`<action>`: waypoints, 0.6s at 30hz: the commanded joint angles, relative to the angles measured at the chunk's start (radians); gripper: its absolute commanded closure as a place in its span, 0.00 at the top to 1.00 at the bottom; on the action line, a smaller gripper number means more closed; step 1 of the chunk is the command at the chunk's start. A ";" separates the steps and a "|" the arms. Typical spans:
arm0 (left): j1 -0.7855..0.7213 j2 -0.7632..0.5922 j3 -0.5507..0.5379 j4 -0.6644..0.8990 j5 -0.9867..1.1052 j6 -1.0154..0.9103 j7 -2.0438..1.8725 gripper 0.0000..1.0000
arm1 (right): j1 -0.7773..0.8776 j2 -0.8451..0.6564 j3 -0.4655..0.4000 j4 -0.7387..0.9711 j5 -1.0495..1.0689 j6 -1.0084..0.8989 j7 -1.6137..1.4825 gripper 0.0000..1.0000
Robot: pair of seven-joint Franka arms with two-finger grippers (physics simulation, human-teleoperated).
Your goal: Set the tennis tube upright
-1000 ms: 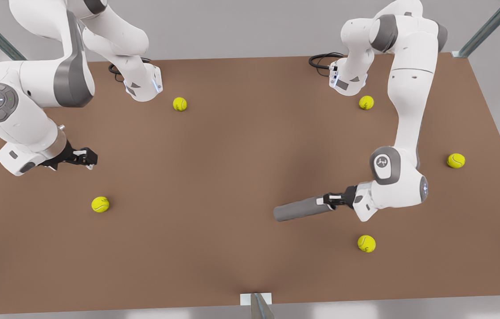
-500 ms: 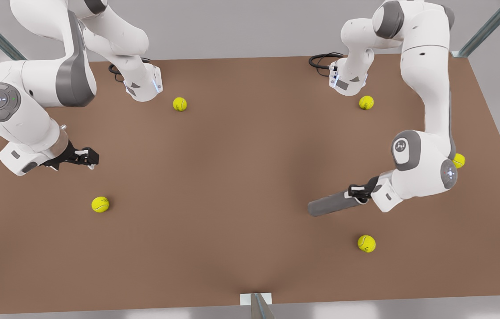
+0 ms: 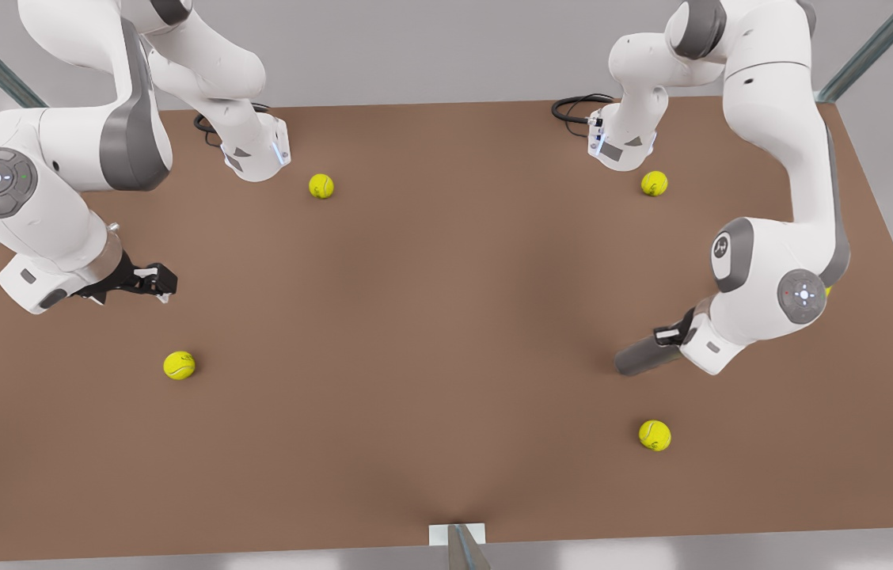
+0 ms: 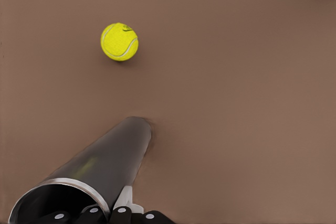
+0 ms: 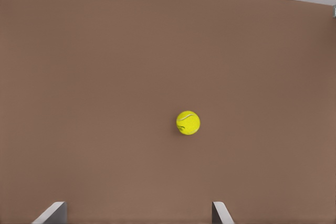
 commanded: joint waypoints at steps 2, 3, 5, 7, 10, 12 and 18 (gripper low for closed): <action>0.000 0.003 0.000 -0.002 0.048 0.000 -0.015 0.21 | 0.000 0.000 0.000 0.000 0.001 0.000 0.000 1.00; 0.002 0.006 0.000 -0.002 0.048 0.000 -0.025 0.21 | 0.000 0.000 0.000 0.000 -0.001 0.000 0.000 1.00; 0.000 0.015 0.000 -0.002 0.073 0.000 -0.055 0.21 | 0.000 0.000 0.000 0.000 -0.001 0.000 0.000 1.00; 0.000 0.028 -0.002 -0.002 0.076 0.003 -0.071 0.21 | 0.002 0.000 0.000 0.000 -0.001 0.000 0.000 1.00; 0.000 0.038 -0.002 -0.003 0.076 0.006 -0.076 0.21 | 0.002 0.000 0.000 -0.002 0.001 0.000 0.000 1.00; 0.002 0.044 -0.002 -0.002 0.076 0.008 -0.078 0.21 | 0.003 0.000 0.002 0.000 -0.001 0.000 0.000 1.00; 0.008 0.049 -0.002 -0.002 0.076 0.008 -0.068 0.98 | 0.002 0.000 0.002 0.000 -0.001 0.000 0.000 1.00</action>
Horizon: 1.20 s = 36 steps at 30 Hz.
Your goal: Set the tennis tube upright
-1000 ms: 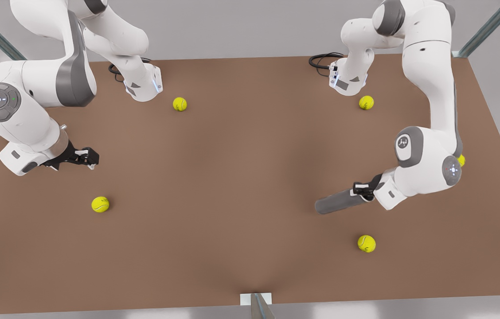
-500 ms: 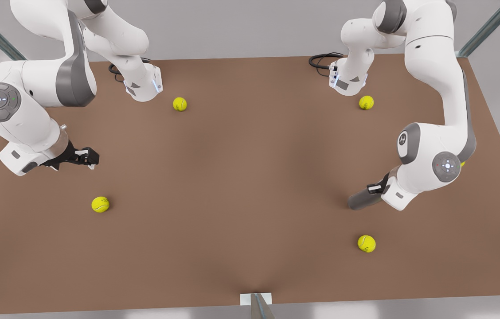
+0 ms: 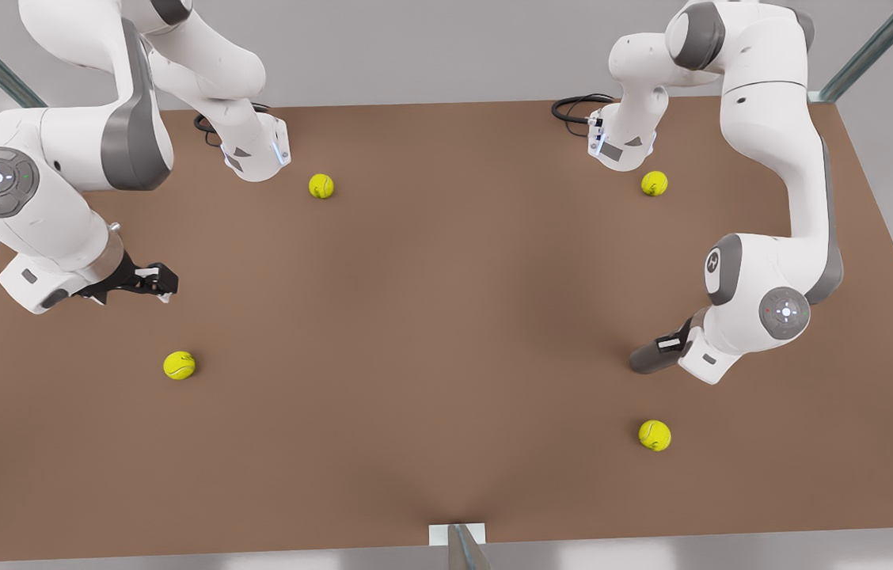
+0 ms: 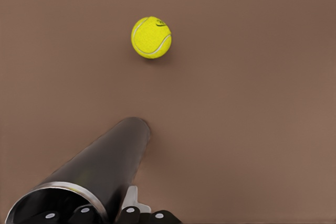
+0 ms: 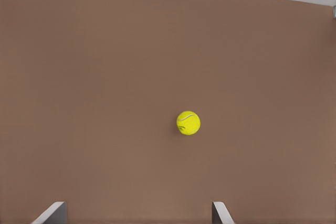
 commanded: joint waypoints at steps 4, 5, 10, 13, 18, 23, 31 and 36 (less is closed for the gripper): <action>0.000 0.000 0.000 0.000 -0.002 -0.001 -0.003 1.00 | 0.000 0.000 0.000 0.000 0.000 0.000 0.000 1.00; -0.002 -0.002 0.000 0.000 -0.002 -0.001 -0.005 1.00 | 0.000 0.000 0.000 0.000 0.000 0.000 0.000 1.00; -0.002 -0.012 -0.002 0.002 0.000 -0.006 -0.003 1.00 | 0.003 0.000 0.000 -0.002 0.002 0.000 0.000 1.00; -0.002 -0.022 -0.003 0.003 0.008 -0.006 0.000 1.00 | 0.001 0.000 0.000 -0.002 0.000 0.000 0.000 1.00; -0.002 -0.026 -0.003 0.083 0.009 -0.055 0.001 1.00 | 0.003 0.000 0.002 -0.003 0.002 -0.003 -0.002 1.00; 0.020 -0.025 -0.009 0.307 0.009 -0.316 0.160 1.00 | 0.004 0.000 0.003 -0.002 0.002 -0.003 -0.002 1.00; 0.031 -0.109 -0.011 0.350 0.041 -0.393 0.285 1.00 | 0.004 0.000 0.005 -0.002 0.017 -0.002 -0.002 1.00; 0.028 -0.109 -0.011 0.337 0.048 -0.393 0.288 1.00 | -0.013 0.000 0.003 -0.002 0.104 -0.002 0.002 1.00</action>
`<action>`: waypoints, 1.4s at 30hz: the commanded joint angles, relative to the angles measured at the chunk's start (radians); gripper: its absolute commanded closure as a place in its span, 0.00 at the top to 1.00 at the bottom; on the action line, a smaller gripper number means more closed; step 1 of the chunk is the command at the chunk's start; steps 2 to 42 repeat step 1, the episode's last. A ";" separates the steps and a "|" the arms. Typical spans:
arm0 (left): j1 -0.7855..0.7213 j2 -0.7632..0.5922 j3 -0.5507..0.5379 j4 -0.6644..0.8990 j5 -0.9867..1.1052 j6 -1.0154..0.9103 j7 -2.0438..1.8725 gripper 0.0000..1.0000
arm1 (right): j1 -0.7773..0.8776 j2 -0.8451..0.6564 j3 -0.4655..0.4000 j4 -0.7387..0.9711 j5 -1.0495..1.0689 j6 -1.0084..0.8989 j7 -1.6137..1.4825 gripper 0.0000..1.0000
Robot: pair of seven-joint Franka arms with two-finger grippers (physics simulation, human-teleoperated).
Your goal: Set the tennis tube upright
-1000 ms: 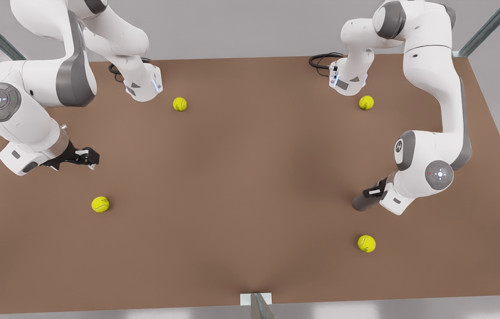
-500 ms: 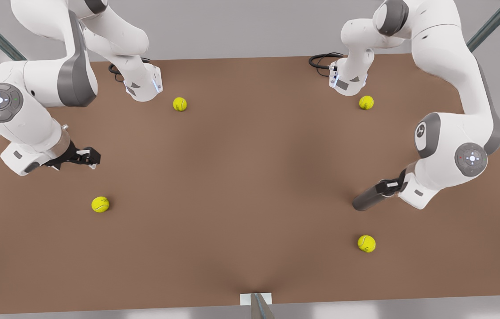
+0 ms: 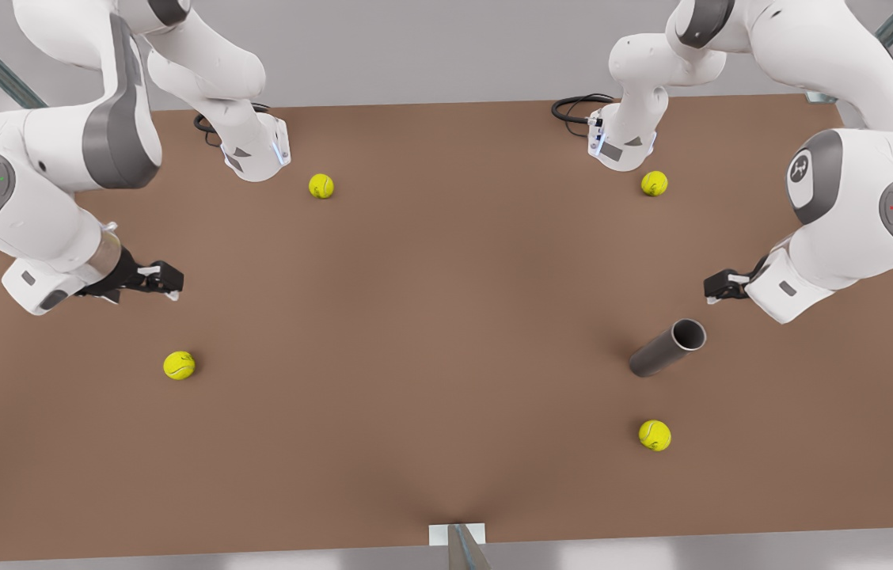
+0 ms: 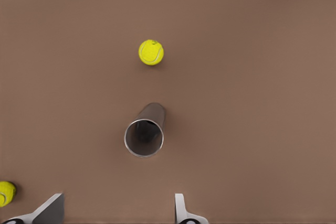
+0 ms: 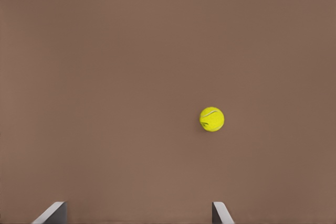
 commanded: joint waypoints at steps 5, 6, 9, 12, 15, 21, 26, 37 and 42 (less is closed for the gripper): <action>0.000 0.000 0.000 0.000 0.005 0.000 0.000 1.00 | 0.000 0.000 -0.001 0.000 -0.002 0.000 -0.001 1.00; 0.000 0.000 0.000 0.000 0.005 0.000 0.000 1.00 | 0.000 0.000 -0.001 0.000 -0.002 0.000 -0.001 1.00; 0.000 0.000 0.000 0.000 0.005 0.000 0.000 1.00 | 0.000 0.000 -0.001 0.000 -0.002 0.000 -0.001 1.00; 0.000 0.000 0.000 0.000 0.005 0.000 0.000 1.00 | 0.000 0.000 -0.001 0.000 -0.002 0.000 -0.001 1.00; 0.000 0.000 0.000 0.000 0.005 0.000 0.000 1.00 | 0.000 0.000 -0.001 0.000 -0.002 0.000 -0.001 1.00; 0.000 0.000 0.000 0.000 0.005 0.000 0.000 1.00 | 0.000 0.000 -0.001 0.000 -0.002 0.000 -0.001 1.00; 0.000 0.000 0.000 0.000 0.005 0.000 0.000 1.00 | 0.000 0.000 -0.001 0.000 -0.002 0.000 -0.001 1.00; 0.000 0.000 0.000 0.000 0.005 0.000 0.000 1.00 | 0.000 0.000 -0.001 0.000 -0.002 0.000 -0.001 1.00; 0.000 0.000 0.000 0.000 0.005 0.000 0.000 1.00 | 0.000 0.000 -0.001 0.000 -0.002 0.000 -0.001 1.00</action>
